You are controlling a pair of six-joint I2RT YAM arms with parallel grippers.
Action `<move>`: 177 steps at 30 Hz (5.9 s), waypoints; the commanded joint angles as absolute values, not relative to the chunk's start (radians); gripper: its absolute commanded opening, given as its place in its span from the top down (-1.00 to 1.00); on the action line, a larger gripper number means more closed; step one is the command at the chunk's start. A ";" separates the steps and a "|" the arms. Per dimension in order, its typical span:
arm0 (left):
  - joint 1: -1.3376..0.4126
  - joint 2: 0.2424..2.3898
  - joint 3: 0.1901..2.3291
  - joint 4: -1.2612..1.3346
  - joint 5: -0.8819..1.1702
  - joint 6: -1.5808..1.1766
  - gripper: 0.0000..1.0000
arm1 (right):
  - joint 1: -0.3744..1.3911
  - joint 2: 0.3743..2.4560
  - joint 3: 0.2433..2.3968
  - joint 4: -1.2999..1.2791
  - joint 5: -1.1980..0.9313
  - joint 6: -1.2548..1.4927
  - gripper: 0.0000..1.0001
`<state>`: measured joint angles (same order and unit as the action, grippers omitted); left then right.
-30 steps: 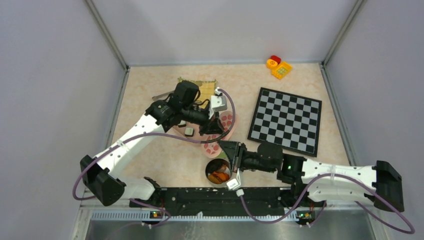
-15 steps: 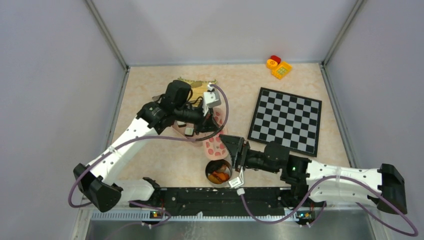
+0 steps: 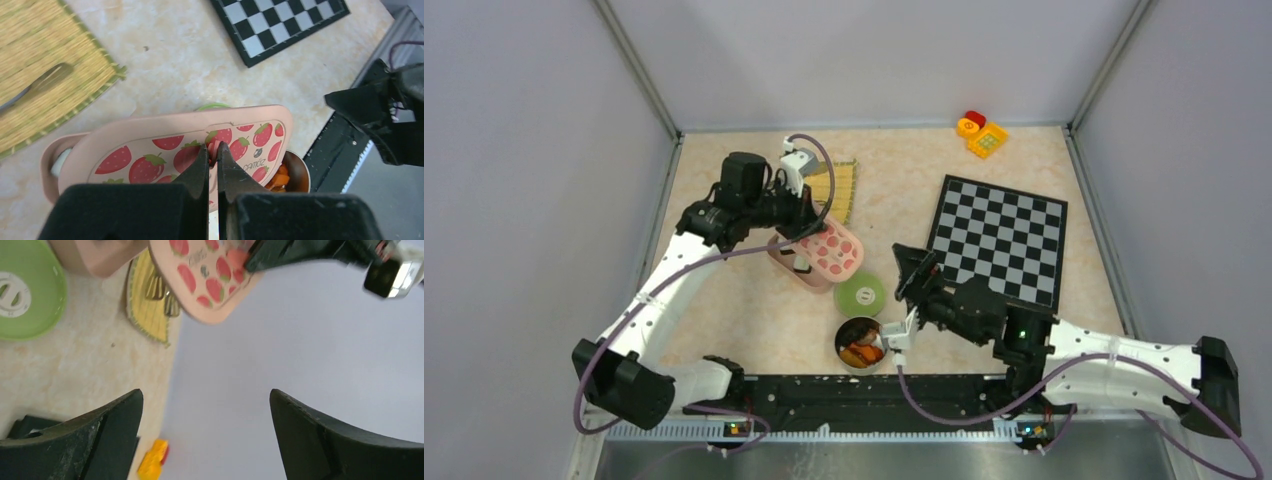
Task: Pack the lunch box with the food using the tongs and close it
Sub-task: Adjust the box lid, then close the box lid on the packing box, then adjust the box lid on the packing box.
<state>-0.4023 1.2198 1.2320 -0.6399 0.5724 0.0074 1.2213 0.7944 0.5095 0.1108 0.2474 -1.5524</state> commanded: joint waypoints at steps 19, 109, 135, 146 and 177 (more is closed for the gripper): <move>-0.299 1.524 1.318 -0.769 0.451 0.076 1.00 | 0.704 0.828 0.744 -0.491 0.028 -0.550 -0.95; -0.262 1.787 1.493 -0.972 0.462 0.376 1.00 | 0.483 0.898 0.805 -0.624 -0.288 -0.331 -0.96; -0.305 1.873 1.535 -0.901 0.363 0.454 0.87 | 0.483 1.056 0.889 -0.647 -0.436 -0.277 -0.94; -0.300 1.761 1.552 -0.945 0.363 0.465 -0.30 | 0.483 1.236 1.059 -0.545 -0.533 -0.162 -0.76; 0.084 1.395 0.892 -0.516 0.584 0.372 0.24 | 0.691 1.960 1.418 -0.078 -0.297 -0.100 0.55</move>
<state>0.0807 1.3567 0.9154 -0.6380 0.5392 0.4103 0.6579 1.9312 1.3689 -0.1707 -0.3172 -0.0784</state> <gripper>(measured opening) 0.387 0.229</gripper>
